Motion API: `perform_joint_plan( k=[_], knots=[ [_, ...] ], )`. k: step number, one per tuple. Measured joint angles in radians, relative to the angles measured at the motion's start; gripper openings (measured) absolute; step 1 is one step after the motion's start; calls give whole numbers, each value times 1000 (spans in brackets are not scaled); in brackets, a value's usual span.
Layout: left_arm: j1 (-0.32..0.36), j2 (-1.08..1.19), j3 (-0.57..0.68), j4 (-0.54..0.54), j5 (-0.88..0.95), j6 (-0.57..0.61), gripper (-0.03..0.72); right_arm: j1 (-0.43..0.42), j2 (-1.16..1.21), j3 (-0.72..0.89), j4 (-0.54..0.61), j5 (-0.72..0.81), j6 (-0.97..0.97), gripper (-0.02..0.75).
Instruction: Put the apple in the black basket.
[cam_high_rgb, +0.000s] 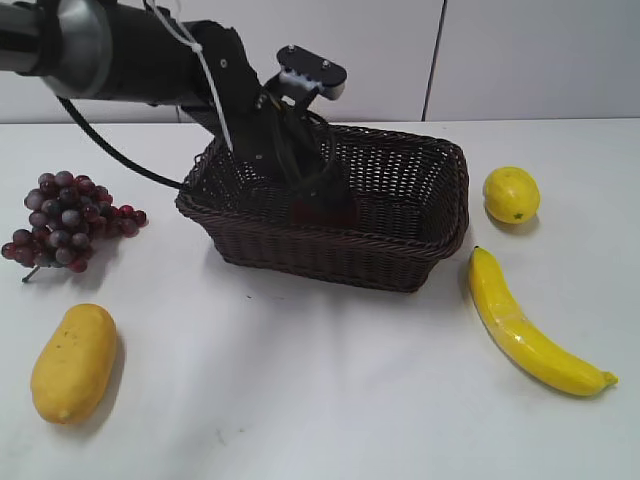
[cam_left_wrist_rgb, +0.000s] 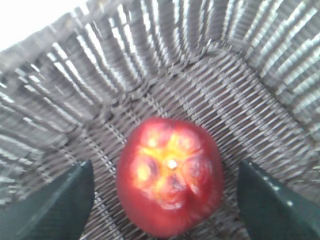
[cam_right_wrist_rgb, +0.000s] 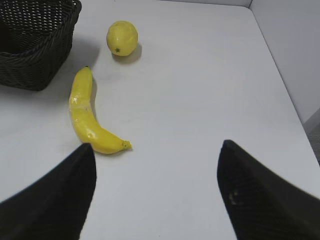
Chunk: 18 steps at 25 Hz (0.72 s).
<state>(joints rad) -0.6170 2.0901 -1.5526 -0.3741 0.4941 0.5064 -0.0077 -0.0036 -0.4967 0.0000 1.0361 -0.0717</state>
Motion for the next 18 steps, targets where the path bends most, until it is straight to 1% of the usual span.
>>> perform_joint_plan(
  k=[5, 8, 11, 14, 18],
  knots=[
    [1, -145, 0, 0, 67, 0, 679, 0, 0, 0, 0, 0, 0, 570],
    [2, -259, 0, 0, 142, 0, 664, 0, 0, 0, 0, 0, 0, 570],
    [18, -372, 0, 1, 235, -13, 655, 0, 0, 0, 0, 0, 0, 570],
    [62, -472, 0, 10, 352, -73, 651, 0, 0, 0, 0, 0, 0, 570],
    [159, -579, 0, 40, 557, -174, 644, 0, 0, 0, 0, 0, 0, 570]
  ],
)
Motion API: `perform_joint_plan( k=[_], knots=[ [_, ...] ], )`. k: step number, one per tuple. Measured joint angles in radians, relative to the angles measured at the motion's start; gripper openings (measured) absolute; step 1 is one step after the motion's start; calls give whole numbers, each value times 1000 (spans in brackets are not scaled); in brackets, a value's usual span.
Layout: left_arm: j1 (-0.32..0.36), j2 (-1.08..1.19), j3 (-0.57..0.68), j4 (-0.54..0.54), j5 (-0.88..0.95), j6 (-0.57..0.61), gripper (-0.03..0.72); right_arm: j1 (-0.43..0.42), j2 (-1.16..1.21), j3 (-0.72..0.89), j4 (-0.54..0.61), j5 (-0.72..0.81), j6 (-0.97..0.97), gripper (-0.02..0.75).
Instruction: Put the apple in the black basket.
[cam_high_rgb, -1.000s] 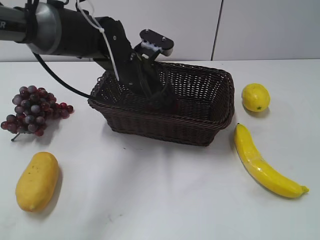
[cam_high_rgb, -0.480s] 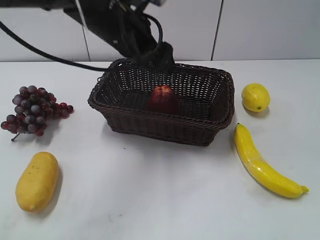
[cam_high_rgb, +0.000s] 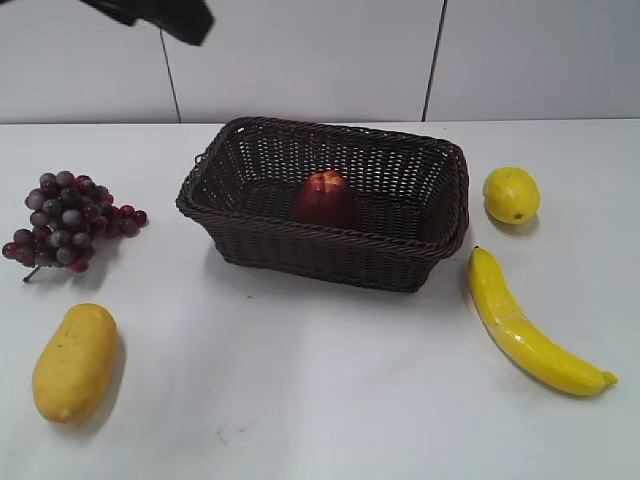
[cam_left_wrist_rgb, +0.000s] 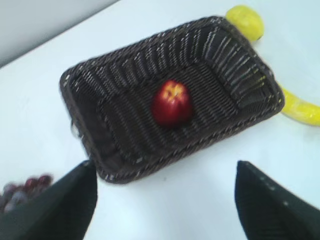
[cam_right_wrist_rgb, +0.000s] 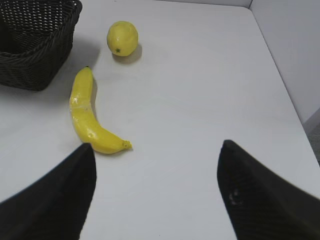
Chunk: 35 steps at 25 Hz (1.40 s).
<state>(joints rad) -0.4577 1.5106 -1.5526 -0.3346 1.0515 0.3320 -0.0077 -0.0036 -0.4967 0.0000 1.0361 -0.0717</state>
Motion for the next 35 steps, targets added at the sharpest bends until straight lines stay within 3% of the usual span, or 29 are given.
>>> perform_joint_plan(
  k=[3, 8, 18, 26, 35],
  knots=[
    [81, -61, 4, 59, 129, -68, 635, 0, 0, 0, 0, 0, 0, 570],
    [209, -165, 84, 126, 160, -113, 615, 0, 0, 0, 0, 0, 0, 570],
    [386, -603, 603, 157, 163, -126, 593, 0, 0, 0, 0, 0, 0, 570],
    [406, -1021, 940, 142, 100, -126, 591, 0, 0, 0, 0, 0, 0, 570],
    [406, -1262, 1057, 149, 51, -127, 590, 0, 0, 0, 0, 0, 0, 570]
  ],
)
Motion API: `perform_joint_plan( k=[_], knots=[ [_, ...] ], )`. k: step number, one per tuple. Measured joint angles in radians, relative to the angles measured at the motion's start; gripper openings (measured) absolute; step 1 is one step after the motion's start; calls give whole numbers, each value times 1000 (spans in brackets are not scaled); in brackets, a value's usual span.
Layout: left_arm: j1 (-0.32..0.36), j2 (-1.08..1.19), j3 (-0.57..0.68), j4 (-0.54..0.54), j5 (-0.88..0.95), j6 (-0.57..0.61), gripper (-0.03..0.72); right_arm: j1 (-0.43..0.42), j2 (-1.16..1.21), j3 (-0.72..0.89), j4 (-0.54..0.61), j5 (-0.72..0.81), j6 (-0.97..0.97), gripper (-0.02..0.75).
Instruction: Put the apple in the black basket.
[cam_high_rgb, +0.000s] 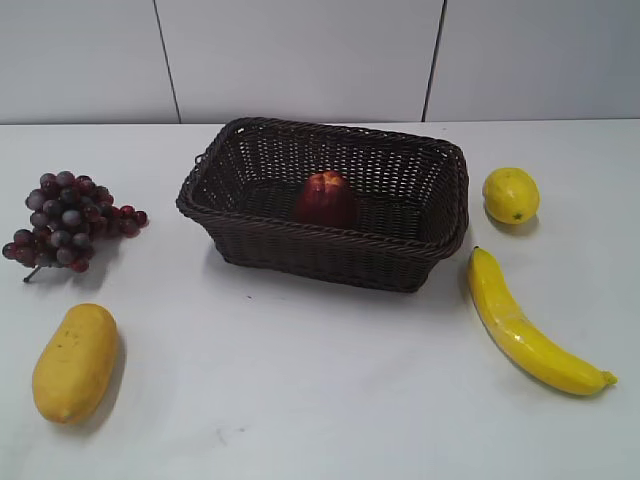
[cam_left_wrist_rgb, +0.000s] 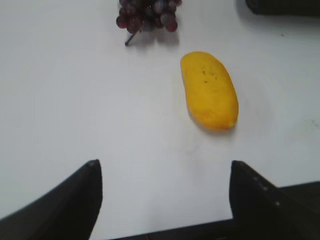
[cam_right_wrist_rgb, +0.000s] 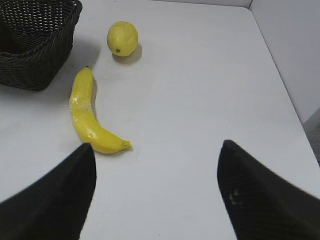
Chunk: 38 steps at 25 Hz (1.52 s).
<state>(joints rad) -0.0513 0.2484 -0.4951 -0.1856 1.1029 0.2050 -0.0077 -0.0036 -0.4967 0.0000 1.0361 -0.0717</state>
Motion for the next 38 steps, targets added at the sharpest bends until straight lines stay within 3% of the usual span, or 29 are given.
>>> perform_joint_plan(
  k=[15, 26, 38],
  knots=[
    [1, -3, 10, 33, -15, -33, 590, 0, 0, 0, 0, 0, 0, 570],
    [1, -244, 10, 32, -17, -37, 590, 0, 0, 0, 0, 0, 0, 570],
    [1, -253, 10, 30, -16, -37, 590, 0, 0, 0, 0, 0, 0, 570]
  ],
)
